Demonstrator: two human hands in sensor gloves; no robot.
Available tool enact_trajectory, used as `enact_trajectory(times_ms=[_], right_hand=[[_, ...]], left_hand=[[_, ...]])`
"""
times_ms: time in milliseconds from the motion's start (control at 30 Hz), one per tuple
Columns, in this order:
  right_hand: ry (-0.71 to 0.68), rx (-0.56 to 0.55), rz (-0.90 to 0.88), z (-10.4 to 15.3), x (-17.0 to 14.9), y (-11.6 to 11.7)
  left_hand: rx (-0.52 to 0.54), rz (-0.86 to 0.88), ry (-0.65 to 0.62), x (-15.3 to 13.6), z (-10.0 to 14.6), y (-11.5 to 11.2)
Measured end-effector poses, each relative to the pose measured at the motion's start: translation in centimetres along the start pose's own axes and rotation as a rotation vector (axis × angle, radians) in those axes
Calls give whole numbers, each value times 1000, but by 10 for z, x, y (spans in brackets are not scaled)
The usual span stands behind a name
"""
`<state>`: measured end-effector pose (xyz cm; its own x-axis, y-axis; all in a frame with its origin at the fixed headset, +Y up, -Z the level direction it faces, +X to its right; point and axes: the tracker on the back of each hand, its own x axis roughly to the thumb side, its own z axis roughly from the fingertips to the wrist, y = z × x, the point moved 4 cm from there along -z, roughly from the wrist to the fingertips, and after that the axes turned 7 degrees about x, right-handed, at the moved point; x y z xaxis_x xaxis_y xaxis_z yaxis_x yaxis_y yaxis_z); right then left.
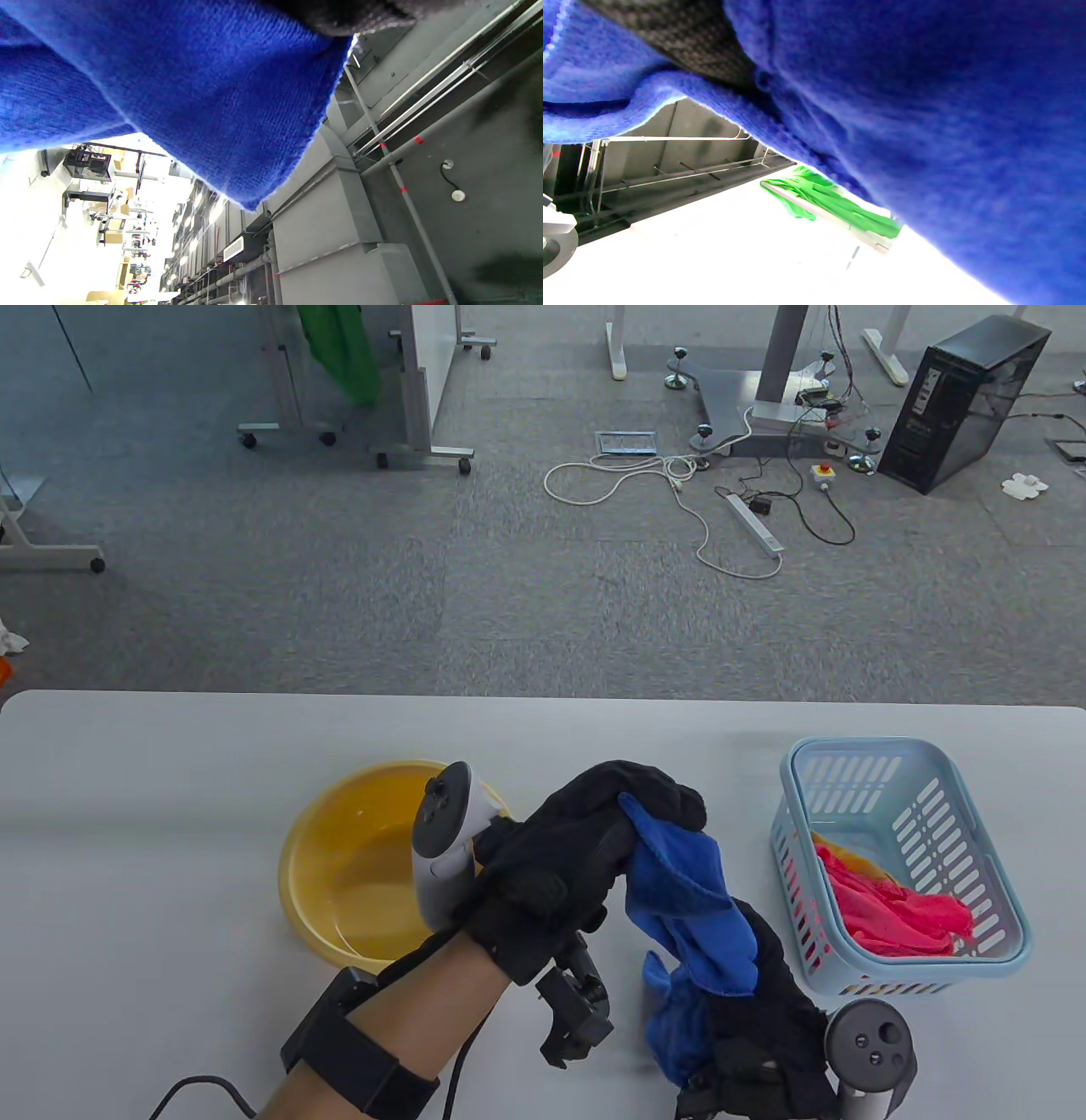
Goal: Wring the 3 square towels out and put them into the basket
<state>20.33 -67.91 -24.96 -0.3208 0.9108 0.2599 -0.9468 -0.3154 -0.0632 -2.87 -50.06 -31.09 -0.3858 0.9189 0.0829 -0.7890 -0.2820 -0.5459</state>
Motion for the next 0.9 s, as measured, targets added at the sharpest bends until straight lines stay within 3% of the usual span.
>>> enact_trajectory(times_ms=[200, 467, 633, 900], right_hand=[[-7, -15, 13, 1, 3, -3], [-26, -51, 5, 2, 5, -10], [-27, -56, -6, 2, 5, -11], [-30, -66, -24, 3, 6, -14]], left_hand=[[43, 10, 15, -10, 5, 24], [100, 0, 120, -45, 17, 60], [88, 12, 204, -76, 24, 69], [14, -143, 319, -120, 33, 76]])
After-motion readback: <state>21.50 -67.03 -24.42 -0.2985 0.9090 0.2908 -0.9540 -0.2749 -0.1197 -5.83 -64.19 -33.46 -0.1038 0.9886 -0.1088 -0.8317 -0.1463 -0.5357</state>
